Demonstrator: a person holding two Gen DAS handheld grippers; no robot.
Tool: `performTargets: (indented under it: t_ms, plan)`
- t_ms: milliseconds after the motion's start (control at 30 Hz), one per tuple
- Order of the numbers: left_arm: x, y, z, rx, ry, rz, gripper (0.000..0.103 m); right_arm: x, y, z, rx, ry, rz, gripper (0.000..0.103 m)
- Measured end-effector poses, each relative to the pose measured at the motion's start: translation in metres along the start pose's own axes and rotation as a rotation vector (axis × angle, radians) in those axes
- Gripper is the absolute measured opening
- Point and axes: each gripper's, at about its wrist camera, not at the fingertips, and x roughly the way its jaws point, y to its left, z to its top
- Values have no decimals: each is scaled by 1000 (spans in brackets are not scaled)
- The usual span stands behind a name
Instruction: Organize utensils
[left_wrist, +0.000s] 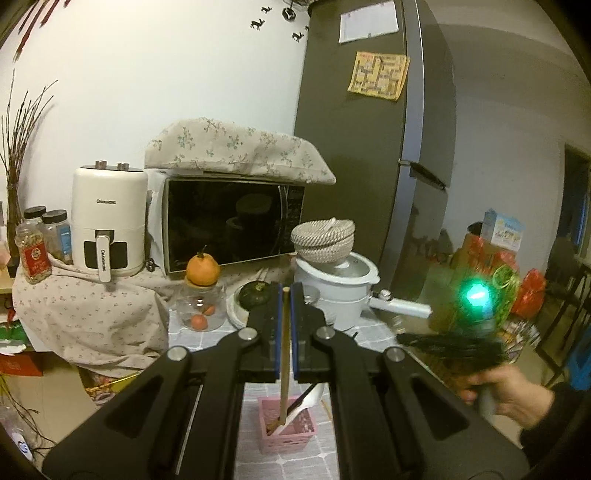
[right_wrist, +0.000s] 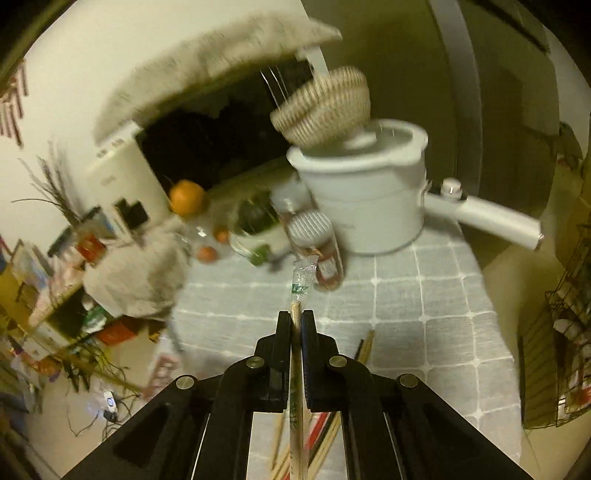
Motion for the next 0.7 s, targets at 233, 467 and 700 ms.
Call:
performTargets:
  t_ms: [233, 467, 700]
  plan:
    - [36, -4, -13, 33, 59, 34, 4, -29, 34, -12, -47, -55, 73, 5]
    - [77, -4, -27, 63, 161, 41, 4, -43, 58, -14, -95, -133, 123, 5]
    - [113, 4, -34, 51, 272, 26, 5, -46, 81, -11, -106, -235, 169, 5]
